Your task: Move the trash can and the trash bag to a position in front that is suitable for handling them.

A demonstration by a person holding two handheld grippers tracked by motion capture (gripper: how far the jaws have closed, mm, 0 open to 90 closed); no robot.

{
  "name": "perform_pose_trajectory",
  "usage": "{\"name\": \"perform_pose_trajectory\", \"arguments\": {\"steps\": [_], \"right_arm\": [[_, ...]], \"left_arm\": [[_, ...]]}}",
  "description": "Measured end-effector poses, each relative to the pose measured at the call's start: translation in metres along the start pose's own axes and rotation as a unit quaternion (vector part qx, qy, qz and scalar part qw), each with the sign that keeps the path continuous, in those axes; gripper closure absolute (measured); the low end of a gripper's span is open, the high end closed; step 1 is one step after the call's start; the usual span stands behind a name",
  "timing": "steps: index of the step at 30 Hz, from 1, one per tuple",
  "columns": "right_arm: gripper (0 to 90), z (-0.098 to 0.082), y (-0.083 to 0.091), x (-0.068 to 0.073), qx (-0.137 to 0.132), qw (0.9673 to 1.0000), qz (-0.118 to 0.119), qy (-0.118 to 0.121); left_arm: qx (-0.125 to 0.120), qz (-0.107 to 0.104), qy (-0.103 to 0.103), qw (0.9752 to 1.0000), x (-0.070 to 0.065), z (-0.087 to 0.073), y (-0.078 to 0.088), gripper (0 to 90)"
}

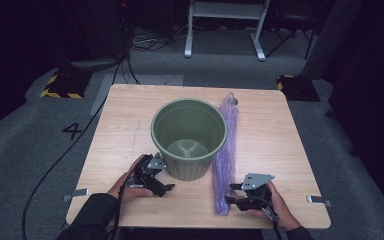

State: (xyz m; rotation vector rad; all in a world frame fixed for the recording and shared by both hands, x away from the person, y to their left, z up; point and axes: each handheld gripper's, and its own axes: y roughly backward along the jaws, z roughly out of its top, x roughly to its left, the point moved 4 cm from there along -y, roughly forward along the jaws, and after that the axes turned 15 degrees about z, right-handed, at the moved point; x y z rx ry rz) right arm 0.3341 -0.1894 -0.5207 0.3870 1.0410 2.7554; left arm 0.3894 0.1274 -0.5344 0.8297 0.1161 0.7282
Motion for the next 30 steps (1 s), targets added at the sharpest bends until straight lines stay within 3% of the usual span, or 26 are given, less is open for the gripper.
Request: {"name": "perform_pose_trajectory", "arguments": {"steps": [8,14,17,18,19,21,22,26,30], "right_arm": [[41.0,0.005,-0.003,0.008,-0.006,1.0,0.003,0.005],[29.3,0.01,0.017,0.001,-0.043,0.9984,-0.035,-0.007],[26.9,0.019,0.031,-0.007,-0.064,0.9958,-0.064,-0.009],[26.9,0.019,0.031,-0.007,-0.064,0.9958,-0.064,-0.009],[26.5,0.022,0.035,-0.011,-0.073,0.9947,-0.072,-0.011],[25.5,0.031,0.045,-0.033,-0.081,0.99,-0.111,-0.032],[25.3,0.032,0.047,-0.042,-0.083,0.9881,-0.12,-0.048],[21.2,0.038,0.043,-0.075,-0.08,0.9856,-0.123,-0.084],[21.0,0.049,0.035,-0.093,-0.091,0.9844,-0.123,-0.087]], "left_arm": [[0.0,0.0,0.0,1.0,0.0,0.0,0.0,0.0],[-0.001,0.004,-0.001,1.0,0.0,-0.001,0.001,0.2],[-0.001,0.003,-0.001,1.0,0.0,-0.003,0.003,0.3],[-0.001,0.003,-0.001,1.0,0.0,-0.003,0.003,0.3],[-0.002,0.004,-0.001,1.0,0.001,-0.003,0.003,0.3],[-0.001,0.005,0.0,1.0,0.0,-0.004,0.004,0.3],[-0.001,0.004,0.001,1.0,0.0,-0.004,0.004,0.3],[-0.001,0.004,0.001,1.0,0.0,-0.005,0.004,0.3],[-0.001,0.005,0.001,1.0,0.0,-0.005,0.004,0.3]]}}
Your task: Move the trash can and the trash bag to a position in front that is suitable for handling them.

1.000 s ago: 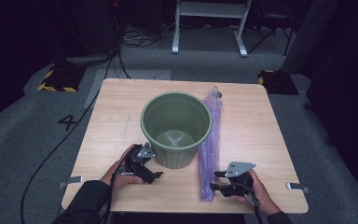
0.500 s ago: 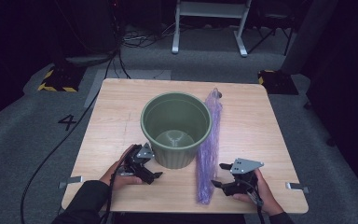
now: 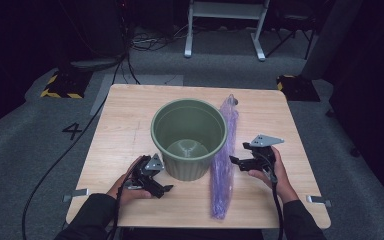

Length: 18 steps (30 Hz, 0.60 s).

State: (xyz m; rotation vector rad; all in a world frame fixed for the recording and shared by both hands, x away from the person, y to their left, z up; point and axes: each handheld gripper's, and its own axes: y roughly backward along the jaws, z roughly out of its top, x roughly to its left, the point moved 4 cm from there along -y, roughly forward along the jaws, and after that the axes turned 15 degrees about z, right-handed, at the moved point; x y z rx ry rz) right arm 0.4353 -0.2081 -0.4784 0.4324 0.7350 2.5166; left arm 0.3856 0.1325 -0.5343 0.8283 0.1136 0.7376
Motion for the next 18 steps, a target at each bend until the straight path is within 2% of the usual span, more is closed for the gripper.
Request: {"name": "perform_pose_trajectory", "arguments": {"steps": [3,5,9,10,12,14,15,16,18], "right_arm": [[19.5,0.01,-0.008,-0.007,-0.006,1.0,0.0,-0.001],[19.5,0.016,-0.013,-0.012,-0.006,0.9999,-0.012,0.001],[18.3,0.026,-0.025,-0.023,-0.007,0.9999,-0.013,-0.007],[18.2,0.028,-0.029,-0.025,-0.008,0.9998,-0.008,-0.016],[17.8,0.031,-0.038,-0.029,-0.001,0.9997,-0.006,-0.023],[17.9,0.032,-0.042,-0.031,0.004,0.9997,-0.013,-0.02],[17.0,0.031,-0.053,-0.032,0.014,0.9997,-0.011,-0.016],[16.5,0.03,-0.056,-0.032,0.02,0.9996,-0.012,-0.014],[16.6,0.028,-0.065,-0.033,0.029,0.9992,-0.018,-0.021]], "left_arm": [[0.0,0.0,0.0,1.0,0.0,0.0,0.0,0.3],[0.0,0.0,0.0,1.0,0.0,0.0,0.0,0.3],[0.0,0.0,0.0,1.0,0.0,0.0,0.0,0.3],[0.0,0.0,0.0,1.0,0.0,0.0,0.0,0.3],[-0.001,0.0,0.001,1.0,0.0,0.0,0.0,0.3],[0.0,0.0,0.0,1.0,0.0,0.0,0.0,0.3],[0.0,0.0,0.0,1.0,0.0,0.0,0.0,0.3],[0.0,0.0,0.0,1.0,0.0,0.0,0.0,0.3],[0.0,0.0,0.0,1.0,0.0,0.0,0.0,0.3]]}}
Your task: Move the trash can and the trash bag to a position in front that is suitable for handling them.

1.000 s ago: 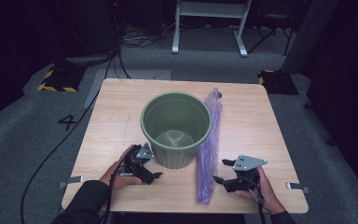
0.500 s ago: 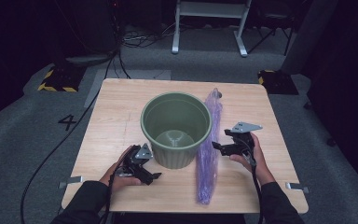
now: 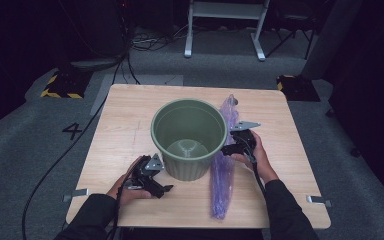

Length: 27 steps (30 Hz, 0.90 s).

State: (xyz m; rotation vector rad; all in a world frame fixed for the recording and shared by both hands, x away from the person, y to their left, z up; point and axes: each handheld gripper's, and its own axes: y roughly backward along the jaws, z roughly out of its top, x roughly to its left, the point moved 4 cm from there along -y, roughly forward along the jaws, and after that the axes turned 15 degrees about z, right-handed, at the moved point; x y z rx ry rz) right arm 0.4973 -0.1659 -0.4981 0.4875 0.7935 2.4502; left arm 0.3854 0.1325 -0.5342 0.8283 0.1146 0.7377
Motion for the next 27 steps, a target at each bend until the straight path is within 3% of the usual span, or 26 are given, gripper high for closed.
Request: {"name": "perform_pose_trajectory", "arguments": {"steps": [4,11,17,20,27], "right_arm": [[17.4,-0.004,-0.011,-0.004,0.01,0.9998,-0.011,-0.014],[18.8,-0.014,-0.019,-0.014,0.041,0.9971,-0.057,-0.029],[19.0,-0.019,-0.018,-0.018,0.034,0.9961,-0.067,-0.046],[34.1,-0.021,-0.013,-0.021,0.025,0.9964,-0.059,-0.055],[70.8,-0.03,0.005,-0.025,0.019,0.9969,-0.055,-0.054]], "left_arm": [[0.0,0.0,0.0,1.0,0.0,0.0,0.0,0.3],[-0.001,0.0,0.001,1.0,0.0,0.0,0.0,0.3],[0.0,0.0,0.0,1.0,0.0,0.0,0.0,0.3],[-0.001,0.0,0.001,1.0,0.0,0.0,0.0,0.3],[0.0,0.0,0.0,1.0,0.0,0.0,0.0,0.2]]}}
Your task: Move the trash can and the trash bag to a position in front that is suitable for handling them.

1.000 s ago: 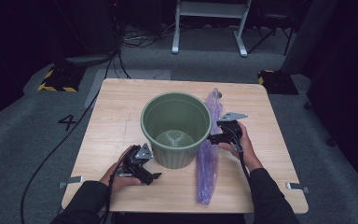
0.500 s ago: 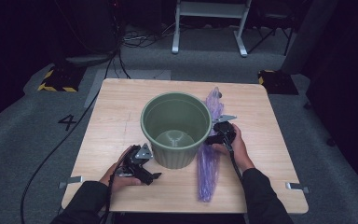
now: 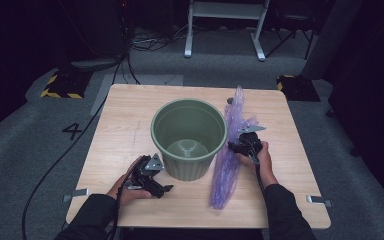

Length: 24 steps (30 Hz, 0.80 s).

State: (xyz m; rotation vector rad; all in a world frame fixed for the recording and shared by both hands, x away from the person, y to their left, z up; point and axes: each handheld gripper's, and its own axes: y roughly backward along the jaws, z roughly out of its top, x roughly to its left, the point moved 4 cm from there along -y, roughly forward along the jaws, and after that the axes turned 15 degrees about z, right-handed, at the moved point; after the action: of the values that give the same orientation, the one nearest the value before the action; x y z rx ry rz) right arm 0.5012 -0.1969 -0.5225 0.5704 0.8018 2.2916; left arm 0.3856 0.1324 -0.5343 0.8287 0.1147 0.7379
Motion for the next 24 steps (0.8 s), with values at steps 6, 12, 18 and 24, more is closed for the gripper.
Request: {"name": "perform_pose_trajectory", "arguments": {"steps": [6,12,18,24], "right_arm": [[86.5,-0.013,0.015,-0.007,-0.005,1.0,-0.006,0.004],[88.0,-0.023,0.03,-0.013,-0.029,0.9995,-0.01,-0.007],[78.7,-0.033,0.041,-0.021,-0.048,0.998,-0.01,-0.04],[63.7,-0.04,0.057,-0.027,-0.058,0.9963,-0.012,-0.063]], "left_arm": [[0.0,-0.001,-0.001,1.0,0.0,0.0,0.0,0.0],[0.0,0.0,-0.001,1.0,0.0,0.001,-0.001,0.0],[0.0,-0.001,-0.002,1.0,0.0,0.001,-0.001,0.0],[0.0,-0.001,-0.002,1.0,0.0,0.001,-0.001,0.0]]}}
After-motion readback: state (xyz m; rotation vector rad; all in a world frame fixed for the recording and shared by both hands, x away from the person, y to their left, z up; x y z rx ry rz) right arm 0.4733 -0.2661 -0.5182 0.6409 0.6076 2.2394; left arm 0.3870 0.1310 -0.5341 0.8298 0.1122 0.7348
